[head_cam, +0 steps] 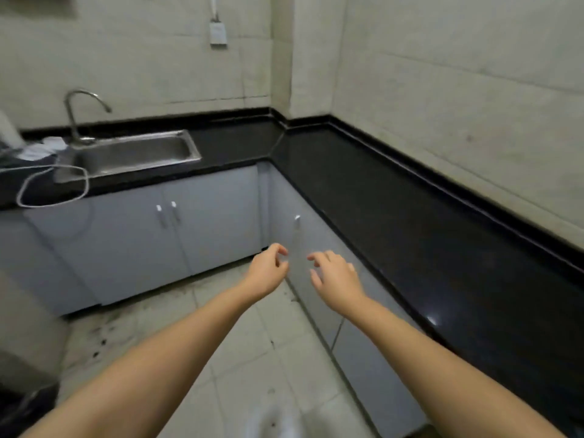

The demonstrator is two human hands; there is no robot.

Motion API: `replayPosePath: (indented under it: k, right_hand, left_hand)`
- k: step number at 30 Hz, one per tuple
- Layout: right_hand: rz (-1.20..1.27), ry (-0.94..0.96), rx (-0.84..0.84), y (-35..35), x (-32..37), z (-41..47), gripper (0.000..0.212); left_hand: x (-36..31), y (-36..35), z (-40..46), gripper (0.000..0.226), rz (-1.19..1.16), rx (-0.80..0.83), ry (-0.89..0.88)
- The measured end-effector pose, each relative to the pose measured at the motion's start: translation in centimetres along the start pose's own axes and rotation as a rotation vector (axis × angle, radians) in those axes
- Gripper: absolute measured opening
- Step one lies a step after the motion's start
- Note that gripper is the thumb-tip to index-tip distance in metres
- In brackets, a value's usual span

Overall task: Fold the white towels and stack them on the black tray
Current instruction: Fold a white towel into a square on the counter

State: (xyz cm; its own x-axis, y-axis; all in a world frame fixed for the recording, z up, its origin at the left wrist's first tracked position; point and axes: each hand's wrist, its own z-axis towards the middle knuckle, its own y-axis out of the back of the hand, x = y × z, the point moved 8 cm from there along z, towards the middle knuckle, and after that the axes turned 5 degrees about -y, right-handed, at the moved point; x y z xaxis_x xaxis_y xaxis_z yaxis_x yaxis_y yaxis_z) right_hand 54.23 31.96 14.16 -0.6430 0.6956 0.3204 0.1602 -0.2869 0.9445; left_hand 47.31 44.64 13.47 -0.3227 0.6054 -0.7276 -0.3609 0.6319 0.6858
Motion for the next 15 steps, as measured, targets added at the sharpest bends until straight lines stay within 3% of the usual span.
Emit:
replayPosePath:
  k: [8, 15]
  right_hand:
    - [-0.06, 0.162, 0.187, -10.5, 17.2, 10.5, 0.035]
    - [-0.086, 0.352, 0.355, -17.8, 26.8, 19.3, 0.034]
  left_hand:
    - [19.0, 15.7, 0.8, 0.03, 0.238, -0.053, 0.239]
    - [28.7, 21.0, 4.0, 0.028, 0.219, -0.146, 0.413]
